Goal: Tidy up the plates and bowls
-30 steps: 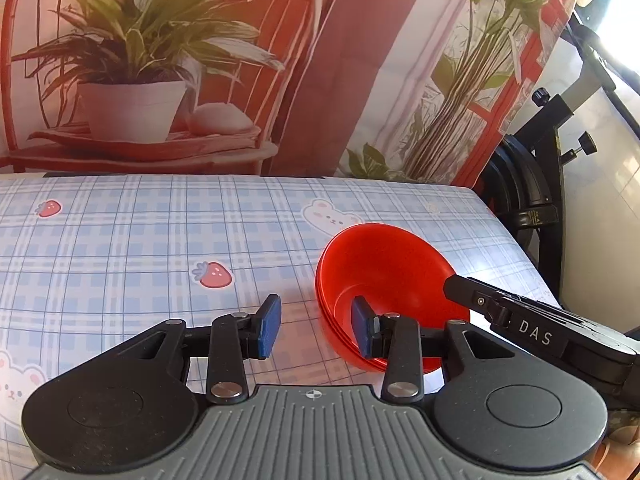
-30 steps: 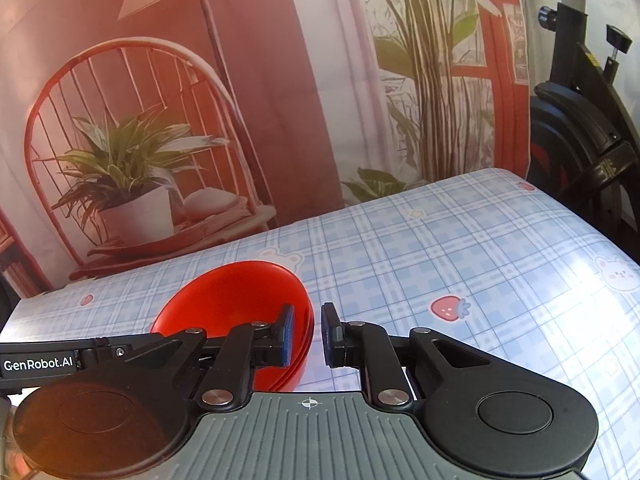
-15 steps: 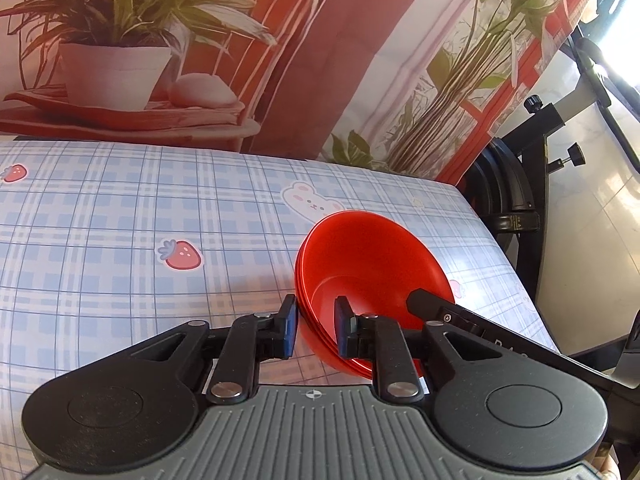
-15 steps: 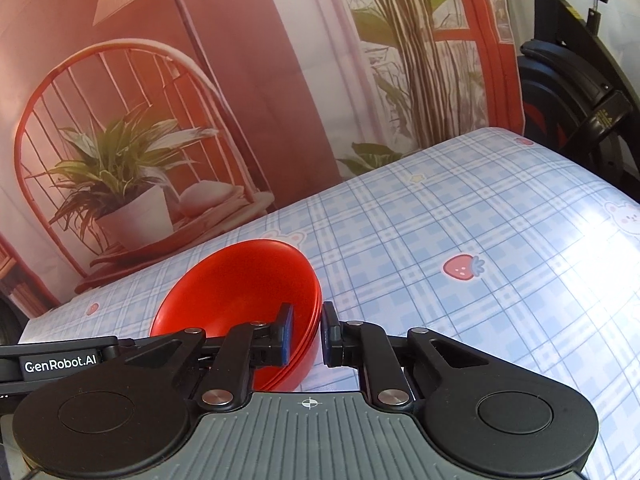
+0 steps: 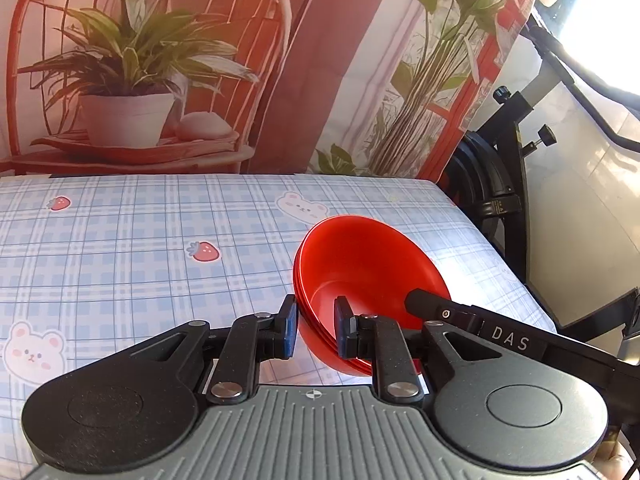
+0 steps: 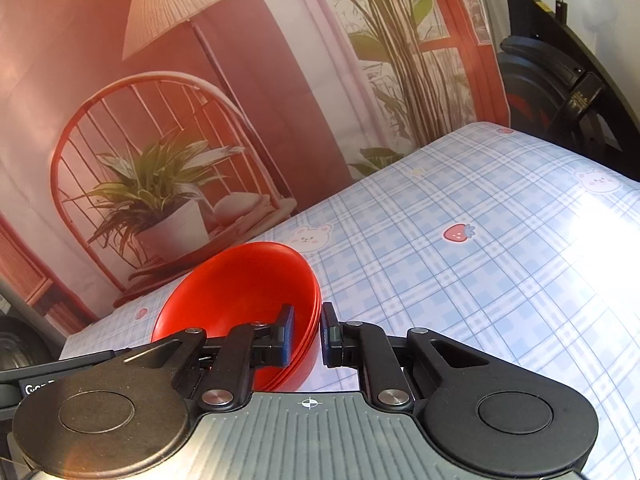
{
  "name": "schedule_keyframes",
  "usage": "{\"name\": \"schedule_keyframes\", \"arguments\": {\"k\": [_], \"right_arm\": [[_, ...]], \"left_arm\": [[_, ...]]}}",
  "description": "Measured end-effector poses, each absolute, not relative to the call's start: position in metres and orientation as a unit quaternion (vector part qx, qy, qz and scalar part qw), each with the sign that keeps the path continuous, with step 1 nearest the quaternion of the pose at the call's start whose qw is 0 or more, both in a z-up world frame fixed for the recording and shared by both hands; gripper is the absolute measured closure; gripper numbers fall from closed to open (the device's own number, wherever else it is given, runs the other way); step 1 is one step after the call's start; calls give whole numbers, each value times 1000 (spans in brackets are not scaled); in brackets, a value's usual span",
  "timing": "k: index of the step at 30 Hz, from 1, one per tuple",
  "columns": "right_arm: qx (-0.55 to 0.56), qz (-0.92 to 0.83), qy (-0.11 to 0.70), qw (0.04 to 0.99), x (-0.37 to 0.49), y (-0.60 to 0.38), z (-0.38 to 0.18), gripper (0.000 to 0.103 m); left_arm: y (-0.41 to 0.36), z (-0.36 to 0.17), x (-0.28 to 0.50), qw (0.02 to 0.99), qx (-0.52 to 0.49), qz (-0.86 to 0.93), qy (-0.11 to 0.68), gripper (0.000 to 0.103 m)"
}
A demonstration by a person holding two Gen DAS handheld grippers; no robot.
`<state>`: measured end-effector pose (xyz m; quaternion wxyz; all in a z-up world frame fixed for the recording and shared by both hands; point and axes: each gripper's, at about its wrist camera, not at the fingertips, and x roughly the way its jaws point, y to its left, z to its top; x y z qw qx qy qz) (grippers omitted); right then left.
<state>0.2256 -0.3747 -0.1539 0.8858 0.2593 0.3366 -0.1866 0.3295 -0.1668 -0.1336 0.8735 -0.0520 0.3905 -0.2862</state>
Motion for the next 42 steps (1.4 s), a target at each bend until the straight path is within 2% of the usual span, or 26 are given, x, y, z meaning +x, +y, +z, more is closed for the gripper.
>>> {"name": "schedule_keyframes", "arguments": {"k": [17,42], "right_arm": [[244,-138,320,905,181,-303,-106,90],[191,-73,374,905,159,-216,-114,90]], "left_arm": [[-104,-95,253,894,-60,-260,361,82],[-26,-120,201,894,-105,-215,378,83]]}}
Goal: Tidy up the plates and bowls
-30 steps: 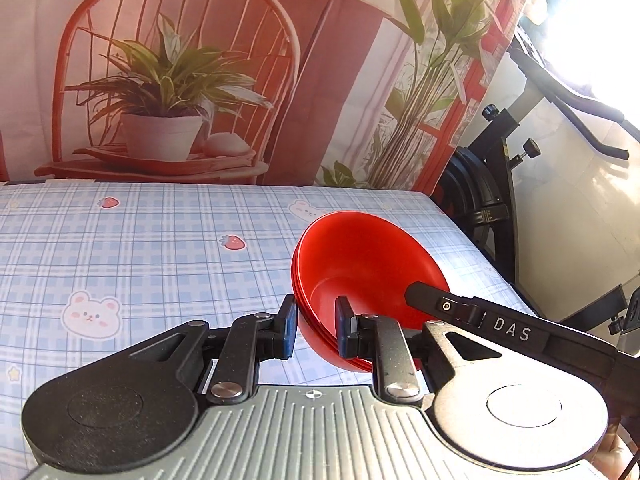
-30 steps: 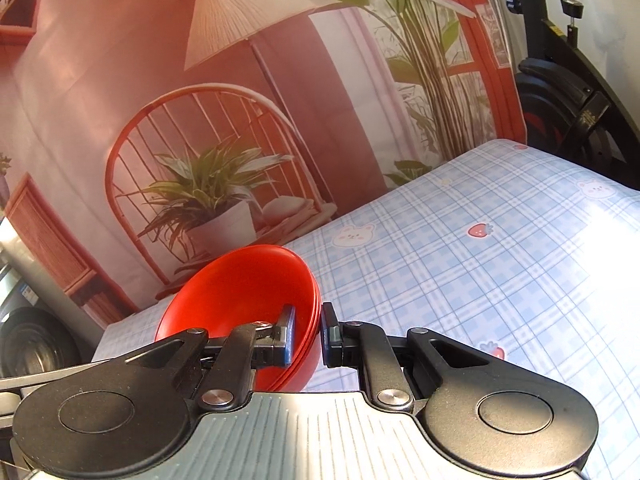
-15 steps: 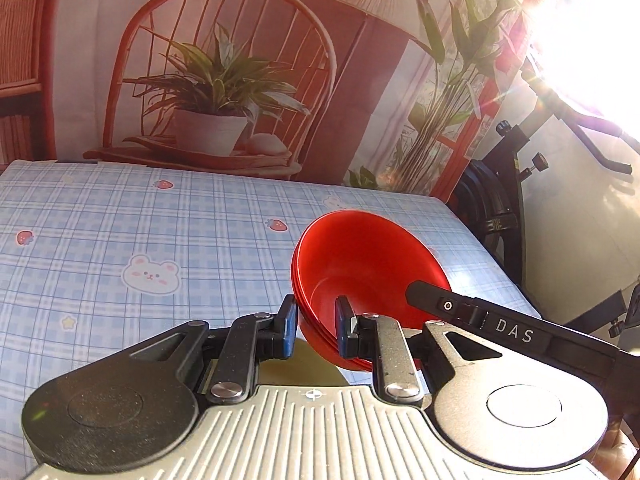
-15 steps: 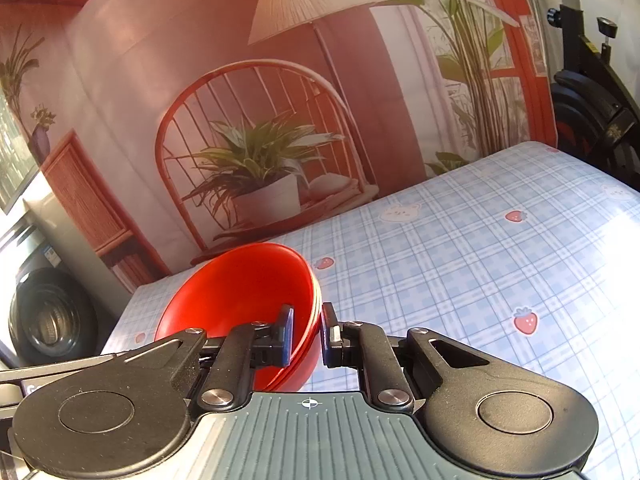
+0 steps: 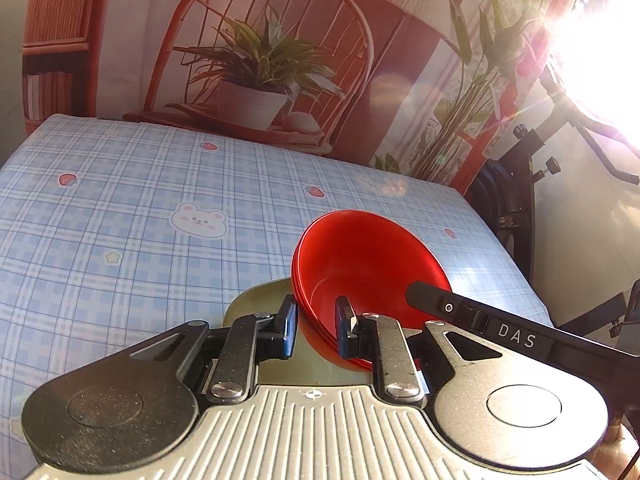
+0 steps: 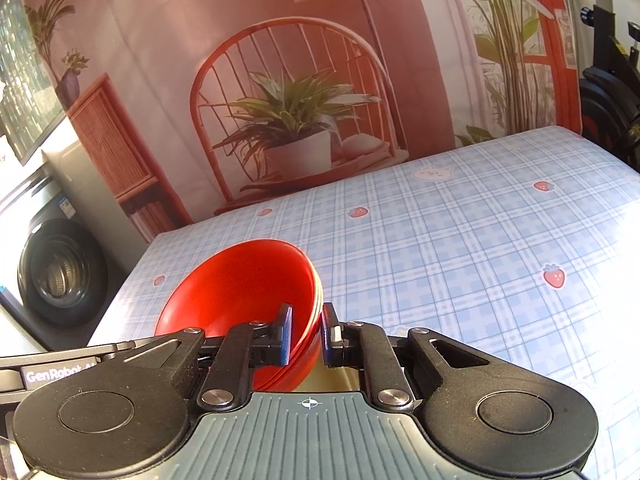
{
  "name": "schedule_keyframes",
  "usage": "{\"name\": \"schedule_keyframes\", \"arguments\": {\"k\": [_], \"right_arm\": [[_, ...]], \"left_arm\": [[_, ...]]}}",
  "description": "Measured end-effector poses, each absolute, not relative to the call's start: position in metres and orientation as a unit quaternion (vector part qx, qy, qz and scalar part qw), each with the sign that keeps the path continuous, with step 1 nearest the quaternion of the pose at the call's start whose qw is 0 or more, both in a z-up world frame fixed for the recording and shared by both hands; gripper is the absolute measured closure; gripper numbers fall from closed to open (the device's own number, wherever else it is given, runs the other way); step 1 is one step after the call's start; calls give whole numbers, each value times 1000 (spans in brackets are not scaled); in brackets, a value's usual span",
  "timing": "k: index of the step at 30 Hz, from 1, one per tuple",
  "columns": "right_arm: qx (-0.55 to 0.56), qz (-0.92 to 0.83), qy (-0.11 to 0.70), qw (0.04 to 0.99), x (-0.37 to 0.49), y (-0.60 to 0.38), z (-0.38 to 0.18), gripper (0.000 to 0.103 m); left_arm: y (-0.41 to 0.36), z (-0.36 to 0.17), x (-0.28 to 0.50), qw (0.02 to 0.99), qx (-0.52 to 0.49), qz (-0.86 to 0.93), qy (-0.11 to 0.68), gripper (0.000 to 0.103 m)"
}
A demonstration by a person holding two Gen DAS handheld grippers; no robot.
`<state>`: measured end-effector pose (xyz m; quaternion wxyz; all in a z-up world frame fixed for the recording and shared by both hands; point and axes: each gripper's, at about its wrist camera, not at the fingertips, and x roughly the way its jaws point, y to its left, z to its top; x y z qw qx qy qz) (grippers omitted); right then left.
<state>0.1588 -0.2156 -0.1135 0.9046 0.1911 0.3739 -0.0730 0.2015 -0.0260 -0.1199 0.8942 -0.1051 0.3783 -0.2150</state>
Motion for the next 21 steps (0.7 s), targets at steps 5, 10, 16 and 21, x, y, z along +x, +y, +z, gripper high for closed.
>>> {"name": "schedule_keyframes", "arguments": {"k": [5,10,16,21], "right_arm": [[187,-68,386,901,154,-207,-121,89],[182,-62,390,901,153,-204,-126,89],[177,-57,401,897,154,-204,-136,89],[179,-57,413,891,155,-205,-146,89]], "left_arm": [[-21,-128,199,893,-102,-207,386,83],[-19,-134,196,894,-96,-202,388,83],[-20,-143,193,897,-78,-191,391,83],[-20,-147,192,894,-78,-190,397,83]]}}
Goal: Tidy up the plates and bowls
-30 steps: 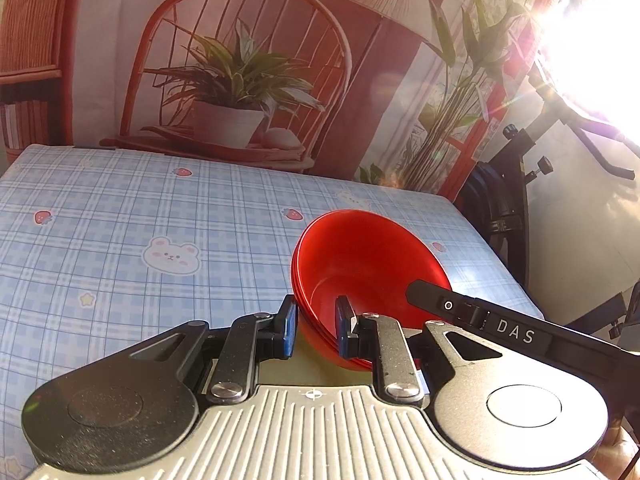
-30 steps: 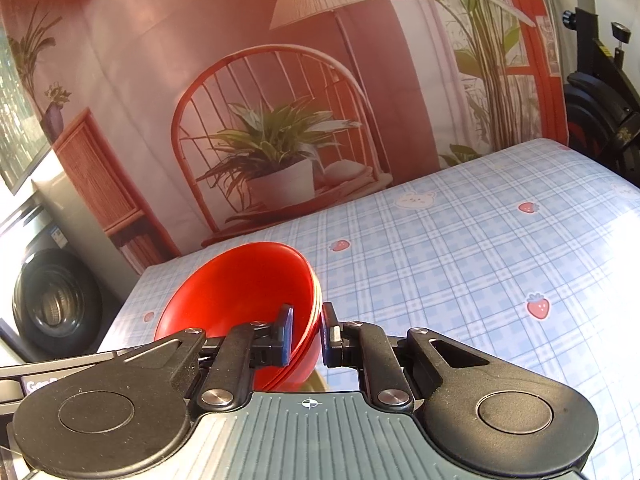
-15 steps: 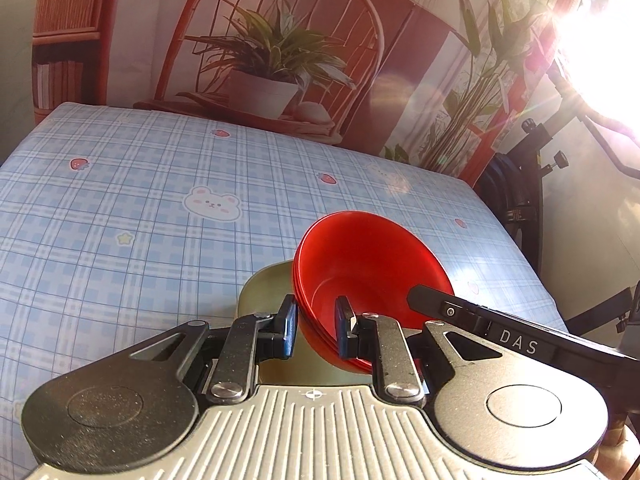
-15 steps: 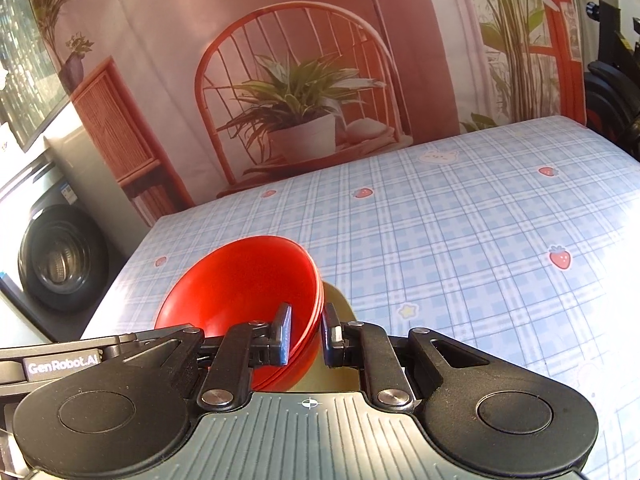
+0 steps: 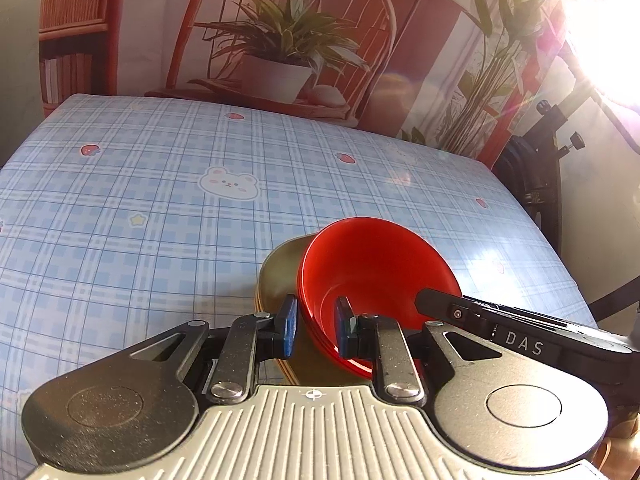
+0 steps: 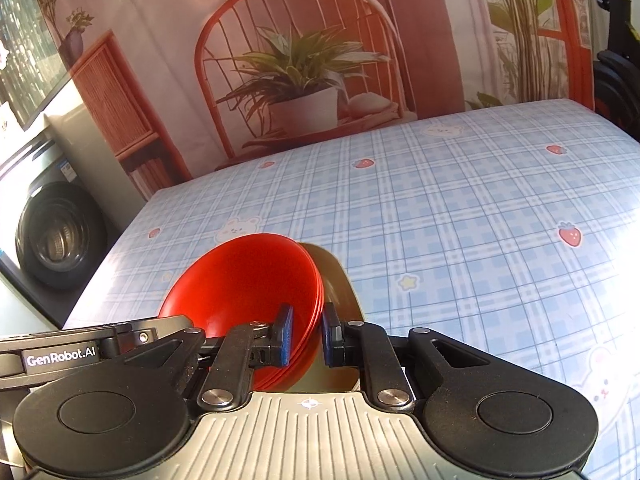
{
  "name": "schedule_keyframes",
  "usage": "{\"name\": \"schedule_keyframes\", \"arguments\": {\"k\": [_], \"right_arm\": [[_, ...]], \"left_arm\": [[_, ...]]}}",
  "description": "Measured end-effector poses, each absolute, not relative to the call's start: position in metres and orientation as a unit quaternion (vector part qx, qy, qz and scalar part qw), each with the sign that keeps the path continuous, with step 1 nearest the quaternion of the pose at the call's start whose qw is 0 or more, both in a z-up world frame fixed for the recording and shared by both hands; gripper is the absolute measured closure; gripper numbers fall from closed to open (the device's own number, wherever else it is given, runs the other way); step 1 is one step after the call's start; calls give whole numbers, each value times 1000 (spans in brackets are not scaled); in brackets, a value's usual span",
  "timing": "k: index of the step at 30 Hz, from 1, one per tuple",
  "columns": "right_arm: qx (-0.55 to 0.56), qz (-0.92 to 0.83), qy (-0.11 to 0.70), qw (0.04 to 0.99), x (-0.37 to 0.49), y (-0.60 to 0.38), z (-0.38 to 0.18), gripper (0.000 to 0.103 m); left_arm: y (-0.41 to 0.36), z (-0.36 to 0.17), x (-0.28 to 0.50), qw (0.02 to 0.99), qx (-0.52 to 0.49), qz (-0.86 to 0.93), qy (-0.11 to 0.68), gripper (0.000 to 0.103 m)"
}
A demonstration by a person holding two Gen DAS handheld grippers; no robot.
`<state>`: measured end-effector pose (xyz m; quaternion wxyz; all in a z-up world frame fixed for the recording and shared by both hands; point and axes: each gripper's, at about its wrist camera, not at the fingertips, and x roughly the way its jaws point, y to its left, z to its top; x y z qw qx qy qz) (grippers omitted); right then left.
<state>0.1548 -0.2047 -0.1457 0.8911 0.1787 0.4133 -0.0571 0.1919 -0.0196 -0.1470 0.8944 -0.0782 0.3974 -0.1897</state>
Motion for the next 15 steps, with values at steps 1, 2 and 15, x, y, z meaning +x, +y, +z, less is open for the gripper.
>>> {"name": "schedule_keyframes", "arguments": {"k": [1,2,15], "right_arm": [[179,-58,415,890,155,-205,-147,89],[180,-58,417,889,155,-205,-148,89],[166,-68,410,894,153,-206,-141,75]], "left_arm": [[-20,-147,192,894,-77,-191,398,83],[-21,-146,191,895,-75,-190,397,83],[-22,-136,186,908,-54,-160,382,82]]}}
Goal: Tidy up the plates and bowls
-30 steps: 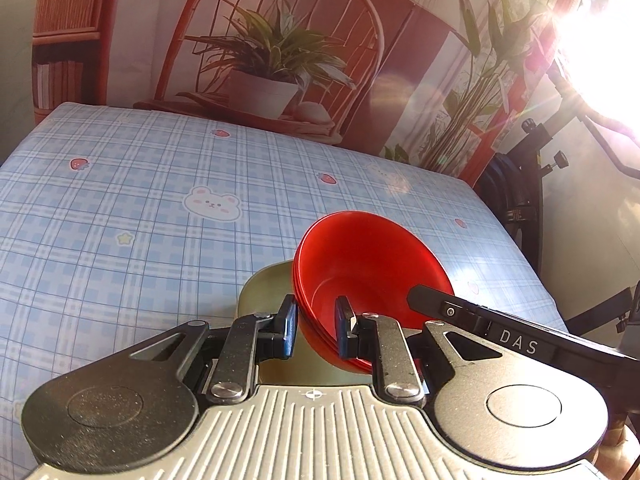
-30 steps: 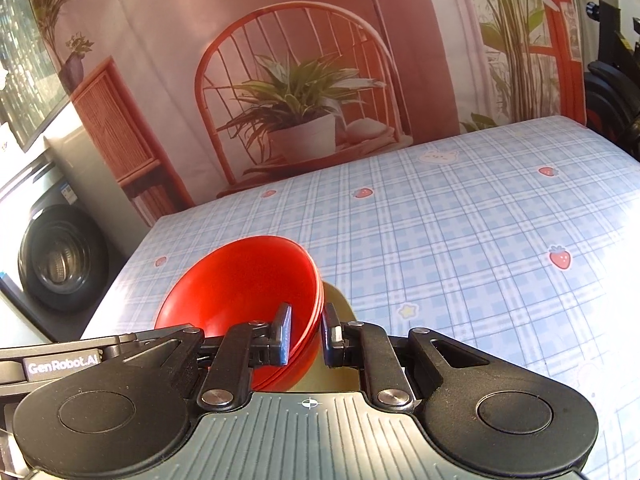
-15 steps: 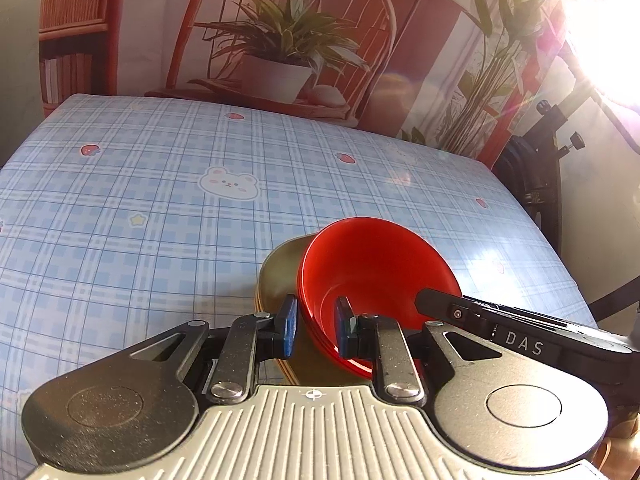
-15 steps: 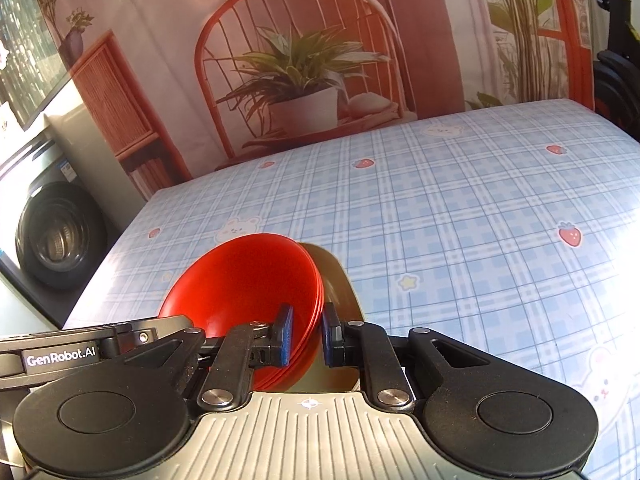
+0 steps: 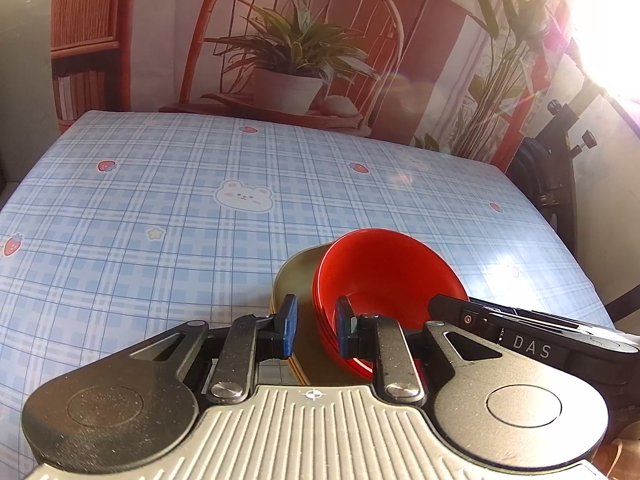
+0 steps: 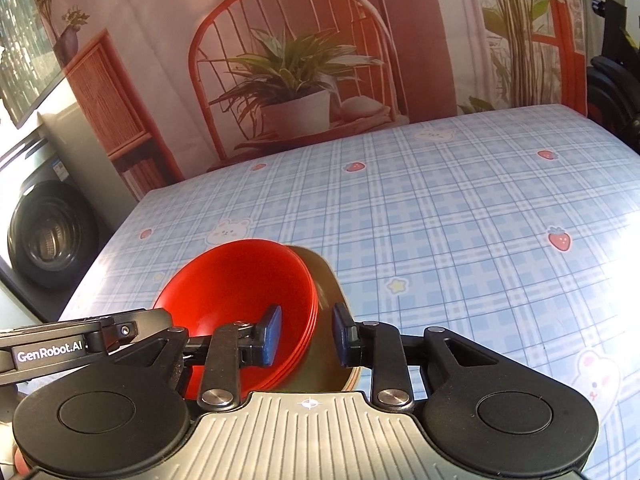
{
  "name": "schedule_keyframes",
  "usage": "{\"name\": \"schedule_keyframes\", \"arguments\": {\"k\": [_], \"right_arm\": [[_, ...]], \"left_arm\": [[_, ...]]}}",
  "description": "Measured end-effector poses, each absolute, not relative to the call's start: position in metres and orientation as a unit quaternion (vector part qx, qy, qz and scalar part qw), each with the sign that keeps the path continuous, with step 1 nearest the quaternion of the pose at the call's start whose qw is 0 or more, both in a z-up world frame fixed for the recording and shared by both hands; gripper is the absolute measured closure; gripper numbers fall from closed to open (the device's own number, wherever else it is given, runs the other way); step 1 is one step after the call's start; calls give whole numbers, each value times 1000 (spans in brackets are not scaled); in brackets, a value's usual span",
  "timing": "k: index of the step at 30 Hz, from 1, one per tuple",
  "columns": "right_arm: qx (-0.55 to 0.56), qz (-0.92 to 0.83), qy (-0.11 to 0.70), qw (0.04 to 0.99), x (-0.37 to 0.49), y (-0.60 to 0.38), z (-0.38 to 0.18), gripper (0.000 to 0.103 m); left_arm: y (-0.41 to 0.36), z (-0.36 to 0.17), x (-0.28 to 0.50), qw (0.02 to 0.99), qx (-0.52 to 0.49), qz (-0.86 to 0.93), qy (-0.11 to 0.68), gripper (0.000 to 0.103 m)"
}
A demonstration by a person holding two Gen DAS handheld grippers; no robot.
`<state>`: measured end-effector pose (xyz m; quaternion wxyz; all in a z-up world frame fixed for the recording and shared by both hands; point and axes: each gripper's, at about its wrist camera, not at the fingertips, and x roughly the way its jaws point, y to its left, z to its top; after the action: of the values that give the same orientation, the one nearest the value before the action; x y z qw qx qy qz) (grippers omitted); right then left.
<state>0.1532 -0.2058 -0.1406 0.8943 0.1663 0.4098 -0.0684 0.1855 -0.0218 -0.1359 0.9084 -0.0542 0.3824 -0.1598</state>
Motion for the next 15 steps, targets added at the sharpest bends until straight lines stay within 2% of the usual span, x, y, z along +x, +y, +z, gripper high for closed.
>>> {"name": "schedule_keyframes", "arguments": {"k": [5,8,9,15], "right_arm": [[158,-72,394,903,150,-206,-126,69],[151,-75,379,910,147,-207,-113,61],[147,-76,374,912,145,-207,-108,60],[119,-84,338,930,133,-209,-72,39]], "left_arm": [[-23,-120,178,919,-36,-150,362,79],[-22,-105,170,929,-29,-143,340,51],[-20,-98,167,934,-27,-141,328,46],[-18,-62,147,953,-3,-119,278,34]]}}
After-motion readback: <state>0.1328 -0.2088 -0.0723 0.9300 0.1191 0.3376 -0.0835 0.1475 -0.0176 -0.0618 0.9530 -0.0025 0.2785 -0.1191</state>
